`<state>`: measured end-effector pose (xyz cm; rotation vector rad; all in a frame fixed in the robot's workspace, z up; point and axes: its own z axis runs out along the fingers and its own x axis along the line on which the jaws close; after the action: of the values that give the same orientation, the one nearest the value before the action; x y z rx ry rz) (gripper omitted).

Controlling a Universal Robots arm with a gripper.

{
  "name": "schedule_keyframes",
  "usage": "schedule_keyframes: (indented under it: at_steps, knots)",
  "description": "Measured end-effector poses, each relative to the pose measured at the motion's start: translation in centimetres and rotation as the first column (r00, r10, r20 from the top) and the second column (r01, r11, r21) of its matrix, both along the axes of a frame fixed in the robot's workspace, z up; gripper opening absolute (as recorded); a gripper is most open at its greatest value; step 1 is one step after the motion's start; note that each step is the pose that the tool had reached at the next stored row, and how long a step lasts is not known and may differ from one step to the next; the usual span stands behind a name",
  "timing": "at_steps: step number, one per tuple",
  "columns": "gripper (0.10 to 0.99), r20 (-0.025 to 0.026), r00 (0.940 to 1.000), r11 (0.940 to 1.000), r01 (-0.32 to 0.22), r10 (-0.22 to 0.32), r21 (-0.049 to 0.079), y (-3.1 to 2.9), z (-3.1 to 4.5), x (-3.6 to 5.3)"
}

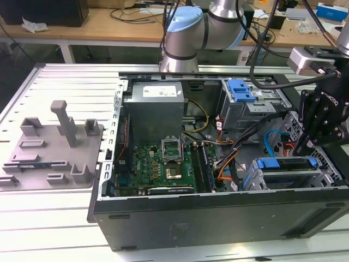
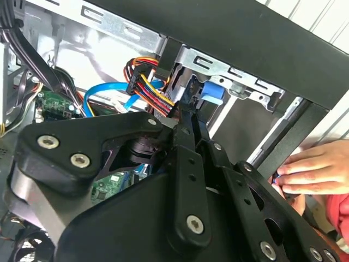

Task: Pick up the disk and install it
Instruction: 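Insert the first disk wire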

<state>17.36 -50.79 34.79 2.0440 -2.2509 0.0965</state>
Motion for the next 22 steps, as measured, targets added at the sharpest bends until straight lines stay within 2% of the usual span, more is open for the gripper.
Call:
schedule_keyframes:
  at_steps: [11, 13, 18, 22]
  knots:
    - [0.169, 0.0004, 0.9998, 0.9998, -0.019, 0.019, 0.000, 0.00, 0.01, -0.10]
    - [0.169, 0.0008, 0.9993, 0.9993, -0.036, 0.036, 0.000, 0.00, 0.01, -0.12]
    - [0.169, 0.0060, 0.9971, 0.9971, -0.076, 0.076, 0.000, 0.00, 0.01, -0.12]
    - [0.169, 0.0061, 0.9971, 0.9971, -0.076, 0.076, 0.000, 0.00, 0.01, -0.12]
